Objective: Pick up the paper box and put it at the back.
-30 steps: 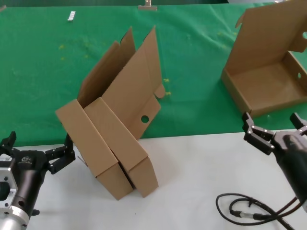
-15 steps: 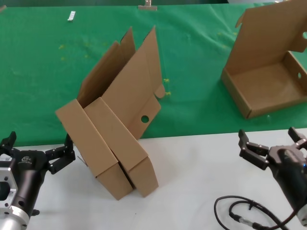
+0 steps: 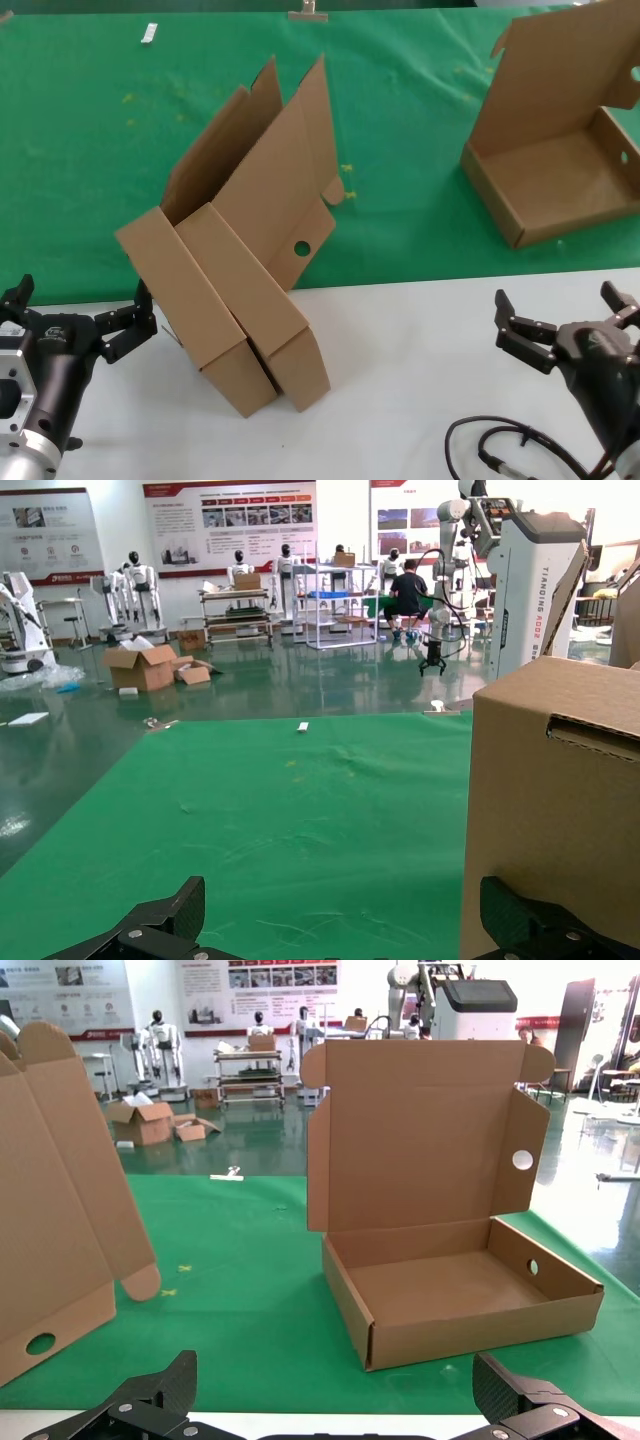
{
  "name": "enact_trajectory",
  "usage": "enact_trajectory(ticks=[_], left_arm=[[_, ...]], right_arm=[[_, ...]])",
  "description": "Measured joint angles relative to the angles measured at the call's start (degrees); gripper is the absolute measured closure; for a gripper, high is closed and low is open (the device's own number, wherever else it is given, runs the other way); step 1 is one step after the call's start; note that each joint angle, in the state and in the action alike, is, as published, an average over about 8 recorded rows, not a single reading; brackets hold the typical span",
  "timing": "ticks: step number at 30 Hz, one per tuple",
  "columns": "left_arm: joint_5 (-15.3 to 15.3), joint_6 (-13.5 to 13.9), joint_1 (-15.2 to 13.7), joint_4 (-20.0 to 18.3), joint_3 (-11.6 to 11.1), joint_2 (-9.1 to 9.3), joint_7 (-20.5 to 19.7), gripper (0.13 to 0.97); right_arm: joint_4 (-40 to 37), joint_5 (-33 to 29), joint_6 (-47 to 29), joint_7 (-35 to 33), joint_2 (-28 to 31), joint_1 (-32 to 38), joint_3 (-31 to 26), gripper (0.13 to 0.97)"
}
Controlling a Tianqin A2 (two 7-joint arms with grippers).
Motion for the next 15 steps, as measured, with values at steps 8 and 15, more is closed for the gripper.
enact_trajectory(ticks=[8,15], left_arm=[[0.0,0.0,0.0,0.0,0.0,0.00,0.0,0.132],[0.0,0.0,0.0,0.0,0.0,0.00,0.0,0.132]], right_arm=[[0.0,0.0,0.0,0.0,0.0,0.0,0.0,0.129],[0.0,0.0,0.0,0.0,0.0,0.0,0.0,0.129]])
